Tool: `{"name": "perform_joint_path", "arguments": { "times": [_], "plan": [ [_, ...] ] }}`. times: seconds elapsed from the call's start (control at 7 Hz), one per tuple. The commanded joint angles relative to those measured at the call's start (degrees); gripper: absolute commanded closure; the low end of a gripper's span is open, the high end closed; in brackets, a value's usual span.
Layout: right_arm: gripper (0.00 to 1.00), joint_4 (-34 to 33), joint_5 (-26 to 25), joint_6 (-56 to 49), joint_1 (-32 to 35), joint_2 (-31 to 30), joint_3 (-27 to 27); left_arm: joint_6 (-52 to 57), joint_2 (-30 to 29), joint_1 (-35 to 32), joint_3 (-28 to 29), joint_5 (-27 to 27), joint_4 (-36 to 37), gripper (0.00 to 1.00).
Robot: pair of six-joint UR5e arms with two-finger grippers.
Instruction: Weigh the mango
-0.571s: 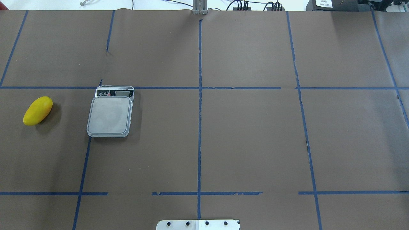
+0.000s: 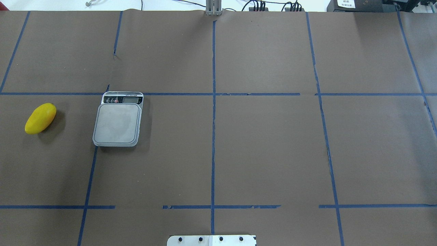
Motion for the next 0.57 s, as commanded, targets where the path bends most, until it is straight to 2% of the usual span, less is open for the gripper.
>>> {"name": "perform_joint_path", "arguments": {
  "times": [0.0,0.14,0.29,0.43],
  "plan": [
    [0.00,0.00,0.00,0.00,0.00,0.00,-0.08,-1.66,-0.92,0.63,-10.03,0.37,0.22,0.00],
    [0.00,0.00,0.00,0.00,0.00,0.00,0.01,-14.55,-1.10,4.03,-12.70,0.46,0.05,0.00],
    [0.00,0.00,0.00,0.00,0.00,0.00,-0.08,-32.69,-4.93,12.94,-13.95,1.33,-1.00,0.00],
    [0.00,0.00,0.00,0.00,0.00,0.00,-0.08,-37.22,-7.49,20.25,-13.35,8.73,-1.44,0.00]
  ]
}}
